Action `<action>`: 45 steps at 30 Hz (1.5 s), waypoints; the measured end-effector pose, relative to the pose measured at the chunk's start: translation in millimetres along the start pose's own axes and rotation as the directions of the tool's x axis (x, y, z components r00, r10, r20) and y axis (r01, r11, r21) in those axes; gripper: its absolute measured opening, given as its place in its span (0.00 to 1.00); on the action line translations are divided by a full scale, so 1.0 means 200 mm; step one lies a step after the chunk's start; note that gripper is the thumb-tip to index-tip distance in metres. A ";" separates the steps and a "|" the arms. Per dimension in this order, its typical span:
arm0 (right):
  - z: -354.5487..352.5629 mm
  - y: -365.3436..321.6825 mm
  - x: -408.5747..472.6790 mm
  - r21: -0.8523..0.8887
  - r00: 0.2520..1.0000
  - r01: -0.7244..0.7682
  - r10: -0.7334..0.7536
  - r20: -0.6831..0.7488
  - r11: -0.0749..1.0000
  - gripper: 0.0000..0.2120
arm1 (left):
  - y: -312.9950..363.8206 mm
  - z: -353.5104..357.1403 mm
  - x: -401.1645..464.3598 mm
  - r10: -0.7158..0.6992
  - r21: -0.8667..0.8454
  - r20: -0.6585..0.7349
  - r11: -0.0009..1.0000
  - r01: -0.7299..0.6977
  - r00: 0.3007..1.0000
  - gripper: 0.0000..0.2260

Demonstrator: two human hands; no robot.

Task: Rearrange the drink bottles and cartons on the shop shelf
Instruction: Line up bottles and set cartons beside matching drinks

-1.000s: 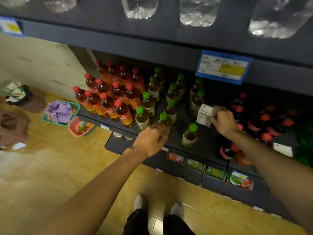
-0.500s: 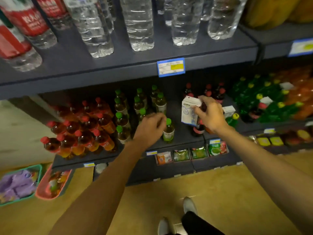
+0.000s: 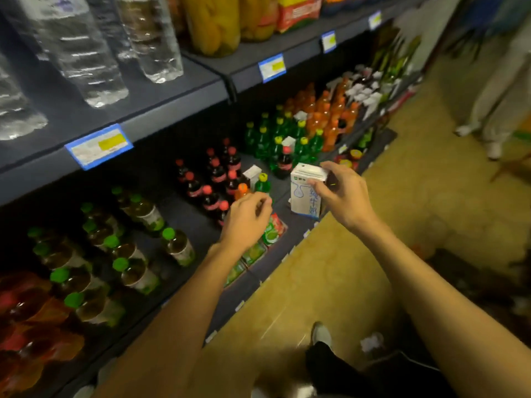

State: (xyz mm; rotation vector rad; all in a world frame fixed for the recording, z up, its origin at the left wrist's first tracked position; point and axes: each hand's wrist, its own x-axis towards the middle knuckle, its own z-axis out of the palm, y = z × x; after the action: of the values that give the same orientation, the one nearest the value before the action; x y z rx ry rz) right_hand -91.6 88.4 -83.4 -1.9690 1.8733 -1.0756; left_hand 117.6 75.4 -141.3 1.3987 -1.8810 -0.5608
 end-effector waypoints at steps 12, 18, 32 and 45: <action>-0.46 0.56 0.17 -0.066 0.989 -0.115 0.109 -0.100 0.991 0.15 | 0.39 0.55 0.42 0.144 -0.004 0.186 0.989 -0.146 0.972 0.08; -0.50 0.91 0.37 0.008 0.994 -0.100 0.100 -0.047 0.995 0.14 | 0.50 0.83 0.64 0.128 0.034 0.222 0.990 -0.139 0.967 0.08; -0.59 1.67 0.87 0.074 0.968 -0.246 0.248 -0.025 0.966 0.14 | 0.60 1.47 1.25 0.116 0.007 0.304 0.992 -0.124 0.945 0.07; -0.81 2.26 1.53 0.081 0.894 -0.433 0.439 -0.091 0.898 0.12 | 0.76 2.21 2.22 0.226 -0.123 0.393 0.974 -0.193 0.892 0.06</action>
State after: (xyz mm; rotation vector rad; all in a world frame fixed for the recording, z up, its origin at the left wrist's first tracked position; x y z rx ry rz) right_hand -567.2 -219.1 -137.4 -1.3779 2.1688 -1.0933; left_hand -383.5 -326.9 -194.2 1.0630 -2.2735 -0.8580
